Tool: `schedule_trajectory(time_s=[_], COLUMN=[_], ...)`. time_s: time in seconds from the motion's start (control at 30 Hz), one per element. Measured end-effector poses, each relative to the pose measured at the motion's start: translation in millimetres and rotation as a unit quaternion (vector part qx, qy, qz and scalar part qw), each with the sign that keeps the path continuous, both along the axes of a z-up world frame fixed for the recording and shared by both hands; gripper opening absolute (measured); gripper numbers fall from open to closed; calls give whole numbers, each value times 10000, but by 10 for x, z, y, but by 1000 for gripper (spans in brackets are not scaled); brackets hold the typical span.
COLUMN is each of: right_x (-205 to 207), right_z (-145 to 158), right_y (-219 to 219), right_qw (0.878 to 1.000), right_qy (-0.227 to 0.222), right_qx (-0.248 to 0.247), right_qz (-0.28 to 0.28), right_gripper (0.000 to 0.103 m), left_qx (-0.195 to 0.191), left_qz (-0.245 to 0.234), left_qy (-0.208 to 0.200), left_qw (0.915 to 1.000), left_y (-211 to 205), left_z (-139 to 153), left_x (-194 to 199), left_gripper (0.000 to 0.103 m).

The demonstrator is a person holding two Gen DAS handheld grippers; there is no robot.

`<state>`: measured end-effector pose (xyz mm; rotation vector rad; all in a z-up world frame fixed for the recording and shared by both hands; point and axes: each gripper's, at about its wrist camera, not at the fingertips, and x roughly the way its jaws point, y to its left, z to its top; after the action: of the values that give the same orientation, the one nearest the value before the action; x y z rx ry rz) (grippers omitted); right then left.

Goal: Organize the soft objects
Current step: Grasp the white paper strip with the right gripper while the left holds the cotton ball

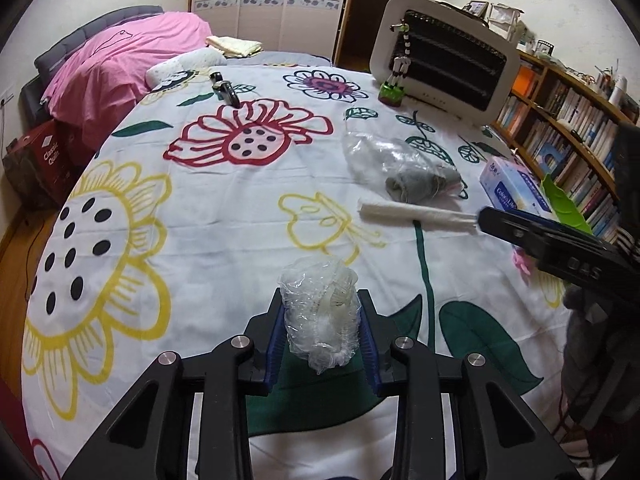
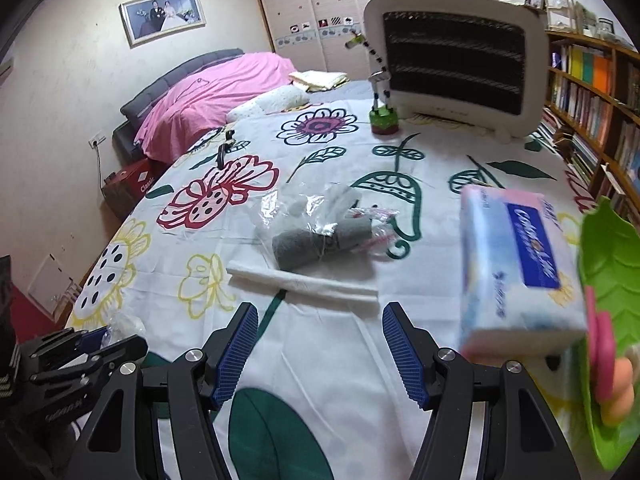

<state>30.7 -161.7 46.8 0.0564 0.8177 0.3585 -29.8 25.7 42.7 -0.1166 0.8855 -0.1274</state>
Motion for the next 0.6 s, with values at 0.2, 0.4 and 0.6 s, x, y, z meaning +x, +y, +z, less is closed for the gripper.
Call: schedule_trajectory(time_s=[0.2, 0.4, 0.6], right_x=[279, 537, 618], right_z=[-27, -210, -330], right_y=[198, 316, 268], right_qw=[9989, 9969, 9936], right_qy=[69, 247, 630], right_qx=[-80, -467, -302], right_qz=[455, 590, 892], right_gripper=[68, 68, 69], left_qx=[-29, -23, -28], left_qz=[24, 70, 125], left_qy=[18, 8, 39], left_qw=[10000, 10000, 9999], left_y=[40, 86, 114], left_z=[-20, -43, -68], left_x=[56, 71, 98], left_gripper=[33, 33, 34])
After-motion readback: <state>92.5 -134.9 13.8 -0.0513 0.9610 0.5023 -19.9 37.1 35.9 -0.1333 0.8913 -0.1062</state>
